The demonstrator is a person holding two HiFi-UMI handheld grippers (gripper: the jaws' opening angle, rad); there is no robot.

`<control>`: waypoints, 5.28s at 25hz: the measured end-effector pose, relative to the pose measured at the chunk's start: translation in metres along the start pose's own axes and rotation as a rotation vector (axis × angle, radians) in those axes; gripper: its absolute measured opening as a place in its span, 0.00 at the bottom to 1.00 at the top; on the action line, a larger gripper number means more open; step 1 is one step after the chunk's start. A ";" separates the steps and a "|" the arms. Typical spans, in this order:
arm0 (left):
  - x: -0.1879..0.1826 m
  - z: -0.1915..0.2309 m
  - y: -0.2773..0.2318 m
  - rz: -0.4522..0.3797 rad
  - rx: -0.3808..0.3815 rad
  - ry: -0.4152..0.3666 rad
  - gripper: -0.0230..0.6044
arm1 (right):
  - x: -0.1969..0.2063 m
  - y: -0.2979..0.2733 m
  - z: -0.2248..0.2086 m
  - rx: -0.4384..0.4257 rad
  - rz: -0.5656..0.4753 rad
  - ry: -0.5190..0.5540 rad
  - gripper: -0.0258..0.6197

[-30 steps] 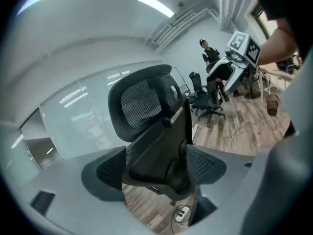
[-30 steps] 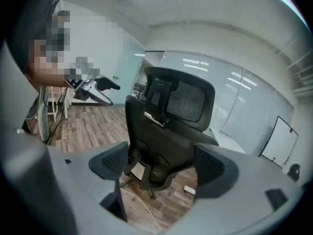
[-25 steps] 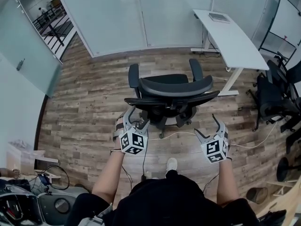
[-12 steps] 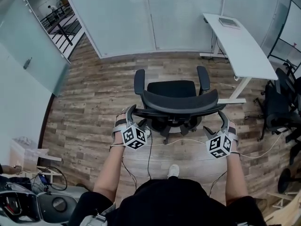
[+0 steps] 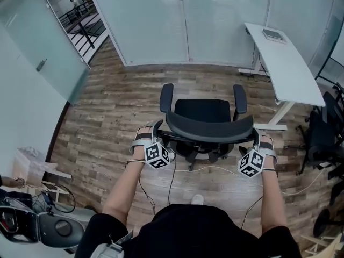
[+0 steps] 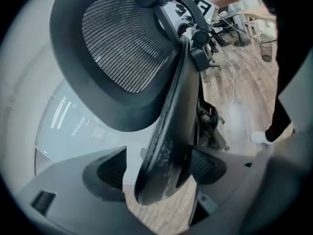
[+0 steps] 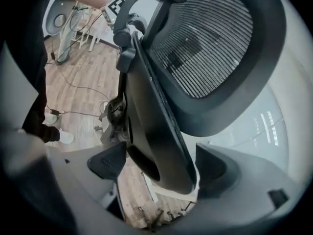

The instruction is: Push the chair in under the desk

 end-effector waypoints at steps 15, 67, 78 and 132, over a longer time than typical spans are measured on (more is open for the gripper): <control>-0.018 0.003 -0.031 -0.043 0.063 -0.072 0.64 | 0.003 -0.039 0.002 -0.049 0.058 0.189 0.68; 0.019 0.164 -0.248 -0.289 0.140 -0.286 0.50 | -0.073 -0.171 -0.086 0.164 0.198 -0.049 0.66; 0.005 0.210 -0.316 -0.327 0.145 -0.315 0.50 | -0.078 -0.220 -0.138 0.214 0.210 -0.074 0.67; -0.130 0.374 -0.579 -0.690 0.171 -0.492 0.55 | -0.046 -0.367 -0.299 0.284 0.442 -0.308 0.71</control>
Point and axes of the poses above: the fingertips, and each gripper's own axes: y backward along the fingers, z to its left, x out of its underside, the point moved 1 cm from there along y, backward along the fingers, and after that the axes turned 10 degrees about -y, right-handed, at the moved point
